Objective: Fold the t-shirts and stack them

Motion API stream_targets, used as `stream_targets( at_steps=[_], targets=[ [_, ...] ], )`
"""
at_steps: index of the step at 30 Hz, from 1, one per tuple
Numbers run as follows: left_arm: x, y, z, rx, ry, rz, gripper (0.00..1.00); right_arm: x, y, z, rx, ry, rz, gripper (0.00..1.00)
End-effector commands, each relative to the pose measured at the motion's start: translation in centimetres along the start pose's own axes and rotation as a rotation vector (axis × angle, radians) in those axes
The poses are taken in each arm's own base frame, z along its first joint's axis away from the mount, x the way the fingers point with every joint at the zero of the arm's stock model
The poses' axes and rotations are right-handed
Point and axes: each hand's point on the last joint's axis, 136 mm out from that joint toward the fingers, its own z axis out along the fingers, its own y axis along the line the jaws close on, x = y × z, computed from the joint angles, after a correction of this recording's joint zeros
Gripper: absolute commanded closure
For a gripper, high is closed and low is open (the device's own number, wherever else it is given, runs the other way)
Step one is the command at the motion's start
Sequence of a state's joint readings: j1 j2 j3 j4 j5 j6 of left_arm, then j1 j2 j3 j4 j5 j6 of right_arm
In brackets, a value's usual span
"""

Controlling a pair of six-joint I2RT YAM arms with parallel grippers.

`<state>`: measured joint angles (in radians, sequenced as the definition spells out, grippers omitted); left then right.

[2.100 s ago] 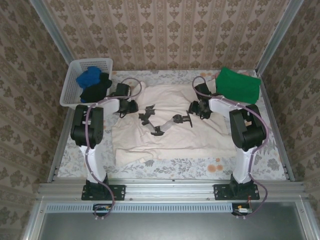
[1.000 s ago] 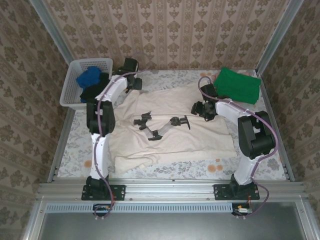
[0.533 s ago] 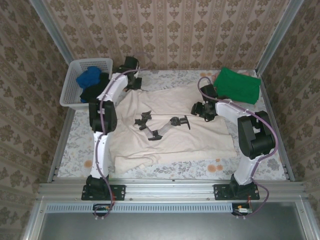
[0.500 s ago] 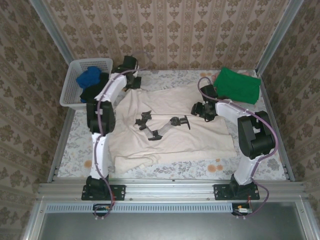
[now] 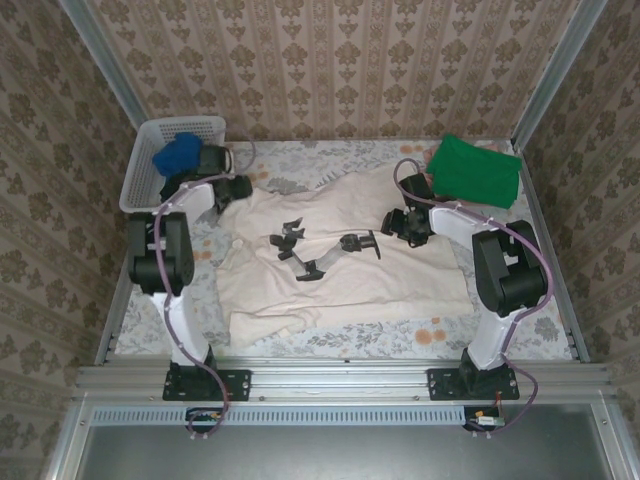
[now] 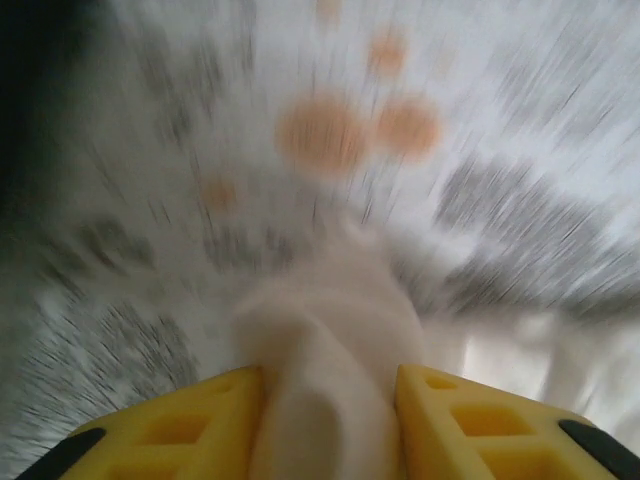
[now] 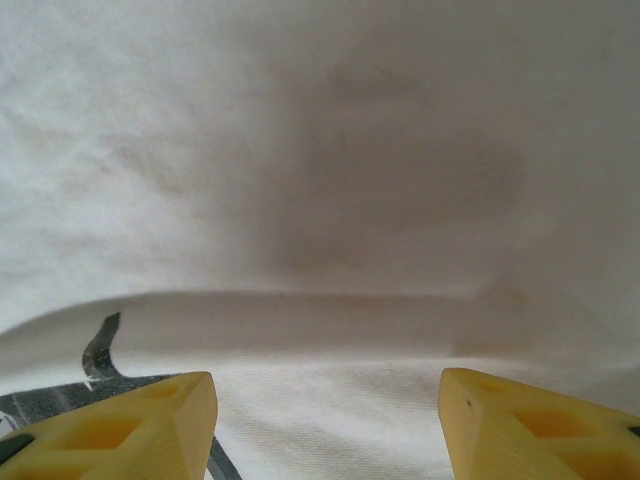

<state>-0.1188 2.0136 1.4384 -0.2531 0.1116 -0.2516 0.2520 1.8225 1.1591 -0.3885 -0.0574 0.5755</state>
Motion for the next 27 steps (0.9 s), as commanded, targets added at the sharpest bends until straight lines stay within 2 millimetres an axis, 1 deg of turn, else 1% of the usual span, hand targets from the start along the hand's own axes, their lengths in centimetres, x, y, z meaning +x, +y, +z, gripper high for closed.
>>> stream_targets(
  at_steps=[1,3,6,7,9,11,13,15,17,18,20,23,25,27],
  targets=[
    [-0.4,-2.0,-1.6,0.028,0.048,0.013,0.55,-0.9,1.4,-0.6,-0.022,-0.016,-0.017,0.38],
    [-1.4,-2.6,-2.5,-0.007,0.040,0.065,0.56,-1.8,1.6,-1.1,-0.014,-0.031,-0.032,0.37],
    [-2.7,-3.3,-3.6,-0.073,0.025,0.137,0.54,-3.9,1.9,-1.8,0.020,-0.070,-0.054,0.37],
    [-3.0,-3.5,-3.7,-0.093,0.024,0.155,0.53,-4.7,1.9,-1.9,0.033,-0.084,-0.059,0.37],
    [-3.2,-4.0,-3.5,-0.097,0.031,0.175,0.53,-6.2,1.9,-2.0,0.055,-0.102,-0.059,0.37],
    [-3.1,-4.0,-2.9,-0.097,0.042,0.175,0.53,-7.6,1.7,-1.5,0.070,-0.113,-0.053,0.37],
    [-3.1,-3.8,-2.4,-0.122,0.063,0.182,0.50,-9.1,1.7,-0.9,0.072,-0.122,-0.049,0.36],
    [-2.9,-3.6,-1.5,-0.174,0.083,0.222,0.45,-10.6,1.7,-0.1,0.072,-0.134,-0.039,0.36],
    [-2.9,-2.8,-0.4,-0.232,0.111,0.244,0.43,-11.7,2.0,0.8,0.057,-0.133,-0.035,0.36],
    [-2.6,-2.1,0.2,-0.270,0.141,0.243,0.43,-12.3,2.3,1.3,0.044,-0.136,-0.036,0.36],
    [-2.2,-1.3,1.2,-0.308,0.181,0.238,0.42,-13.6,3.0,2.4,0.023,-0.141,-0.047,0.36],
    [-1.2,-0.9,2.5,-0.318,0.211,0.230,0.40,-14.8,3.4,3.7,0.043,-0.111,-0.060,0.35],
    [-0.8,-1.0,3.1,-0.301,0.223,0.217,0.38,-15.8,2.9,4.7,0.081,-0.110,-0.057,0.34],
    [-0.3,-1.5,4.0,-0.262,0.247,0.204,0.39,-16.2,2.2,6.2,0.115,-0.074,-0.040,0.34]
  ],
)
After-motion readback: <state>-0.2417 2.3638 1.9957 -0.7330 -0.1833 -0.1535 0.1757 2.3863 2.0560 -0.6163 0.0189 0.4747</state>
